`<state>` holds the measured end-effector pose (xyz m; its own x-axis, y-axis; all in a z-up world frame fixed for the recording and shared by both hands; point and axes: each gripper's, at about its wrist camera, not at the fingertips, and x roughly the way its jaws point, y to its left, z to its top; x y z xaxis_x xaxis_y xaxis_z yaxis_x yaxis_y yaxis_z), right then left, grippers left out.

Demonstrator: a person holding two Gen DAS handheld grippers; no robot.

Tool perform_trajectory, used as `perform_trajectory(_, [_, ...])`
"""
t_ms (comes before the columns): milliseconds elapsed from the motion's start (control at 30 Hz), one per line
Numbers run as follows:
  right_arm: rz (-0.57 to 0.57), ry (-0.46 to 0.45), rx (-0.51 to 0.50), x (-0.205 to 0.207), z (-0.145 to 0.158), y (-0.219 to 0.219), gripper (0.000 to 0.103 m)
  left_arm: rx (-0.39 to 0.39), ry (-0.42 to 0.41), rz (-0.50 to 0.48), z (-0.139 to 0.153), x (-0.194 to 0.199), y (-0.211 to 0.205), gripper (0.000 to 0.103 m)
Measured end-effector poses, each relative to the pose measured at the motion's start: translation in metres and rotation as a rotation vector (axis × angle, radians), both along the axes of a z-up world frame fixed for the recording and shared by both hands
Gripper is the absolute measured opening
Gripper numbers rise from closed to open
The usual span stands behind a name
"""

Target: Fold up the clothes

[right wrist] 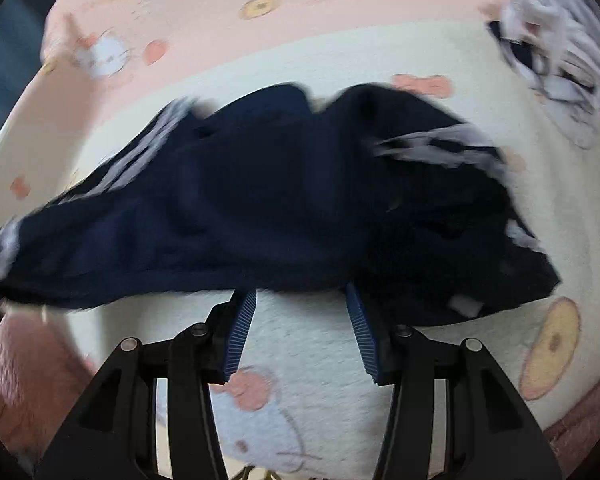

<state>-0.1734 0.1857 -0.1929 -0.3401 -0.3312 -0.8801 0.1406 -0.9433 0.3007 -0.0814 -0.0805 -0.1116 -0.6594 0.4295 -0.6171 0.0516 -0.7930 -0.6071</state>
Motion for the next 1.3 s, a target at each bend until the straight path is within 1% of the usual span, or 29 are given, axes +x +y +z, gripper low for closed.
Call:
perform_trajectory(33, [-0.030, 0.009, 0.002, -0.001, 0.002, 0.005, 0.048, -0.009, 0.010, 0.006, 0.005, 0.004, -0.001, 0.010])
perform_trajectory(67, [-0.046, 0.033, -0.013, 0.000, 0.011, 0.012, 0.048, -0.007, 0.019, 0.008, 0.009, 0.007, -0.002, 0.010])
perform_trajectory(133, [-0.078, 0.092, -0.038, 0.005, 0.030, 0.025, 0.048, 0.010, 0.035, 0.009, 0.017, 0.012, -0.005, 0.010])
perform_trajectory(200, [-0.088, 0.116, -0.059, 0.011, 0.041, 0.035, 0.049, 0.030, 0.055, -0.005, 0.023, 0.016, -0.006, 0.010])
perform_trajectory(267, [-0.099, 0.138, -0.080, 0.017, 0.052, 0.045, 0.050, 0.000, 0.082, -0.029, 0.026, 0.015, -0.003, 0.010])
perform_trajectory(300, [-0.093, 0.123, -0.090, 0.017, 0.051, 0.046, 0.052, -0.023, 0.084, -0.039, 0.021, 0.012, -0.002, 0.010])
perform_trajectory(333, [-0.087, 0.106, -0.100, 0.018, 0.050, 0.048, 0.056, -0.048, 0.066, -0.037, 0.012, 0.007, -0.001, 0.010])
perform_trajectory(367, [-0.066, 0.075, -0.094, 0.016, 0.043, 0.046, 0.056, -0.073, 0.012, -0.021, -0.003, -0.002, -0.001, 0.010])
perform_trajectory(433, [-0.039, 0.016, -0.057, 0.013, 0.030, 0.035, 0.056, -0.048, -0.107, -0.002, -0.034, -0.016, -0.004, 0.010])
perform_trajectory(467, [-0.026, -0.012, -0.039, 0.012, 0.023, 0.029, 0.056, -0.032, -0.130, 0.006, -0.041, -0.018, -0.006, 0.010])
perform_trajectory(533, [-0.019, -0.007, -0.010, 0.010, 0.020, 0.026, 0.055, -0.041, -0.123, 0.008, -0.040, -0.018, -0.006, 0.010])
perform_trajectory(600, [-0.003, 0.000, 0.040, 0.009, 0.020, 0.021, 0.056, -0.056, -0.114, 0.006, -0.039, -0.018, -0.006, 0.010])
perform_trajectory(633, [0.006, 0.004, 0.066, 0.009, 0.020, 0.018, 0.058, -0.066, -0.112, 0.012, -0.038, -0.018, -0.007, 0.010])
perform_trajectory(700, [0.060, -0.033, 0.147, 0.014, 0.012, 0.006, 0.059, -0.072, -0.115, 0.038, -0.040, -0.020, -0.014, 0.010])
perform_trajectory(767, [0.056, -0.022, 0.222, 0.014, 0.005, -0.002, 0.058, -0.046, -0.114, 0.076, -0.043, -0.020, -0.026, 0.010])
perform_trajectory(800, [0.058, -0.022, 0.231, 0.011, 0.004, -0.004, 0.058, -0.026, -0.108, 0.091, -0.044, -0.020, -0.033, 0.010])
perform_trajectory(833, [0.067, -0.032, 0.216, 0.006, 0.004, -0.005, 0.059, 0.026, -0.102, 0.115, -0.047, -0.021, -0.045, 0.010])
perform_trajectory(867, [0.080, -0.039, 0.204, 0.001, 0.007, -0.007, 0.058, 0.061, -0.105, 0.147, -0.051, -0.022, -0.055, 0.010])
perform_trajectory(967, [0.145, -0.001, 0.215, -0.014, 0.027, -0.022, 0.059, 0.111, -0.132, 0.236, -0.060, -0.024, -0.082, 0.010])
perform_trajectory(1033, [0.162, 0.018, 0.212, -0.025, 0.037, -0.029, 0.059, 0.120, -0.148, 0.231, -0.066, -0.027, -0.085, 0.010])
perform_trajectory(1100, [0.168, 0.017, 0.242, -0.038, 0.034, -0.037, 0.059, 0.086, -0.180, 0.215, -0.072, -0.031, -0.079, 0.011])
perform_trajectory(1200, [0.168, -0.027, 0.304, -0.052, 0.014, -0.044, 0.059, 0.023, -0.233, 0.189, -0.083, -0.038, -0.069, 0.012])
perform_trajectory(1233, [0.171, -0.044, 0.298, -0.054, 0.007, -0.044, 0.059, 0.002, -0.250, 0.181, -0.086, -0.040, -0.065, 0.013])
perform_trajectory(1267, [0.175, -0.058, 0.290, -0.055, 0.002, -0.045, 0.059, -0.019, -0.268, 0.172, -0.090, -0.042, -0.062, 0.020])
perform_trajectory(1300, [0.180, -0.071, 0.282, -0.055, -0.004, -0.046, 0.059, -0.040, -0.285, 0.163, -0.093, -0.044, -0.058, 0.039])
